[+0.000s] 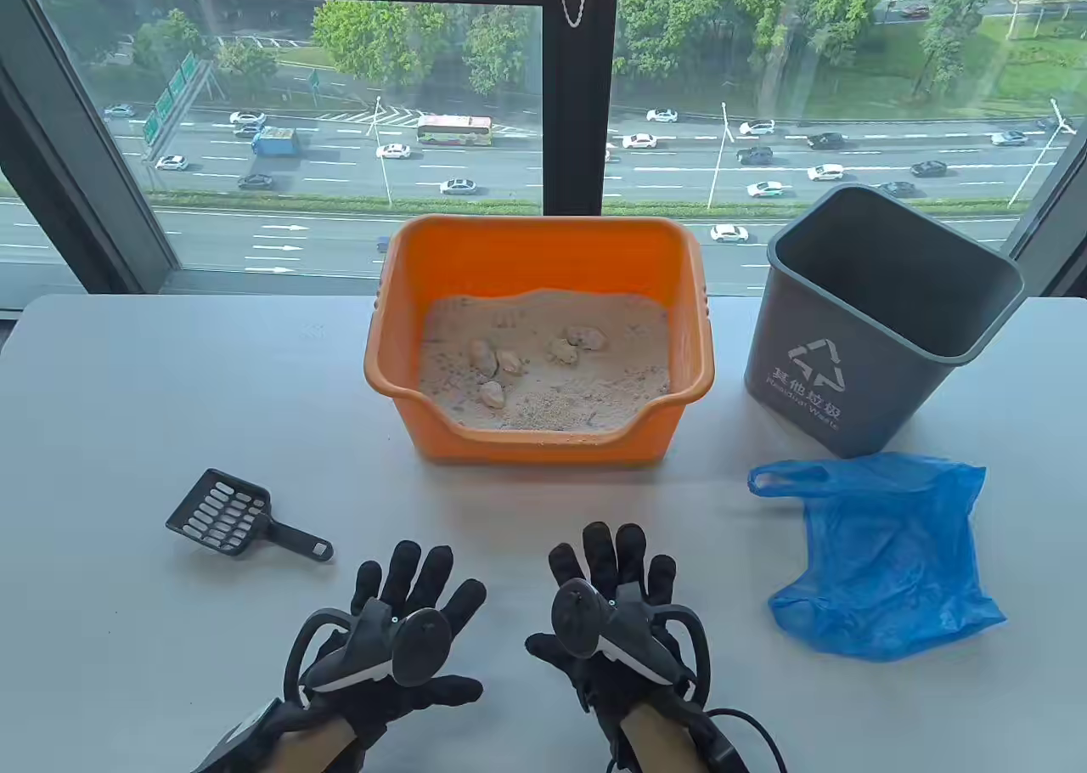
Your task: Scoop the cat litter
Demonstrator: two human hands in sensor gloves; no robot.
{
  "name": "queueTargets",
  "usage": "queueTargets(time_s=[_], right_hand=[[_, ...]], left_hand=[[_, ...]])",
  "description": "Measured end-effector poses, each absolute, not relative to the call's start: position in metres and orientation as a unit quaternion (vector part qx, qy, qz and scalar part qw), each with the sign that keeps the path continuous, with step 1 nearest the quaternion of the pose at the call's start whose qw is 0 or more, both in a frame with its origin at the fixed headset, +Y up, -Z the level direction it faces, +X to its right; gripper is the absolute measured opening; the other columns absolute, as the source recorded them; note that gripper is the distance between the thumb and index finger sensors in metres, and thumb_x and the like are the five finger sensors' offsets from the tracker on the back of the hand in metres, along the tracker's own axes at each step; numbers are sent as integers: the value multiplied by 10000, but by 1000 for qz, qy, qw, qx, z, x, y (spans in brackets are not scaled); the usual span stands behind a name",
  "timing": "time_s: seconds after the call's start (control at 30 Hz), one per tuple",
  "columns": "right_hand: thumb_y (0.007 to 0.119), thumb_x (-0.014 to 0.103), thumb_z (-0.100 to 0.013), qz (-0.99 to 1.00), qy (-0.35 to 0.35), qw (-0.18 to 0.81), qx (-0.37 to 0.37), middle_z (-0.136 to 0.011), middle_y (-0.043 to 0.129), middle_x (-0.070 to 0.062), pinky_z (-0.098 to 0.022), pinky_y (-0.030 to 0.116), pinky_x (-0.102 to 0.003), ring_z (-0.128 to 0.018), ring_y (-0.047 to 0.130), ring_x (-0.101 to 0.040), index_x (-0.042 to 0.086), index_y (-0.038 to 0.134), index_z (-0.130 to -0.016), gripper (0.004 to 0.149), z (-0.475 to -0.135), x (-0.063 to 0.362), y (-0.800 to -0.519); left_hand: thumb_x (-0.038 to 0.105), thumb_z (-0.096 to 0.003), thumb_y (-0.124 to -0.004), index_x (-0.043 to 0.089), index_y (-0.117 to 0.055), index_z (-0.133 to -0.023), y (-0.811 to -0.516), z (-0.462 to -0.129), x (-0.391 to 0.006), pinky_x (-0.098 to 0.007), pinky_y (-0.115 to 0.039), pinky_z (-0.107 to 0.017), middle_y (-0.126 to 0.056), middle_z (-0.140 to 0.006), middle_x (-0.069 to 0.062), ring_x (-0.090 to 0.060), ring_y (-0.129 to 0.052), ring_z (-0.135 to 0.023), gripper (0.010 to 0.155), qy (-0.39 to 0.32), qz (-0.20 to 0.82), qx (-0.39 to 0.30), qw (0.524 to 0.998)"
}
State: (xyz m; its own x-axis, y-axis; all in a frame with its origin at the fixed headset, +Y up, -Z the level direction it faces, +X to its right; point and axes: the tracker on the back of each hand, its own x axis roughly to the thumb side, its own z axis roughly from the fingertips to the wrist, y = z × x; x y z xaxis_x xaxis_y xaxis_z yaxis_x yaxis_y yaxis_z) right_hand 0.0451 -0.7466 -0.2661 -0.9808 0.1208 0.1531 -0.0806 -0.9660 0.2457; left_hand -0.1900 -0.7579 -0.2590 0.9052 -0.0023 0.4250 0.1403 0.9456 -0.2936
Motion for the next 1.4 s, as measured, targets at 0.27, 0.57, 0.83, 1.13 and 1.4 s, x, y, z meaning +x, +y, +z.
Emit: queueTargets(time_s=[0.27,0.57,0.83,1.13,1.4], right_hand=[[582,689,-342,988,122,54,82,-990,-267,-35,-691,26,-684,-831,-317,-354,385,16,-960,892,-266,46,-747],[612,675,-348,991,90,92,29,-1001,-261,-38,-695,19,-688,-853,-309,-371,381,44,-976,896,-277,76,-729],[662,618,-393,954,44,208,-210,-1006,-250,-44,-690,15,-689,-856,-302,-380,361,86,-998,874,-311,208,-701],[620,524,-451,853,147,263,-425,-1009,-227,-64,-690,53,-686,-917,-206,-430,360,30,-956,794,-316,327,-767],[736,249,-442,868,100,171,-456,-990,378,-83,-671,427,-543,-908,372,-354,238,466,-967,591,-325,344,-778]], left_hand=[[829,-285,-476,515,17,-1040,-758,-259,-190,-580,108,-618,285,-1042,111,-242,334,-927,955,-212,-41,-157,964],[822,-291,-486,519,9,-1039,-756,-258,-191,-580,111,-616,279,-1045,117,-240,328,-932,948,-203,-36,-152,967],[817,-296,-491,519,6,-1039,-756,-261,-194,-580,112,-616,277,-1045,118,-240,324,-935,942,-193,-35,-155,968],[814,-298,-495,521,0,-1040,-757,-265,-199,-579,114,-615,273,-1046,122,-240,321,-939,938,-178,-29,-156,971],[812,-299,-498,523,-5,-1039,-763,-269,-201,-579,113,-616,273,-1045,125,-241,318,-941,935,-169,-27,-171,970]])
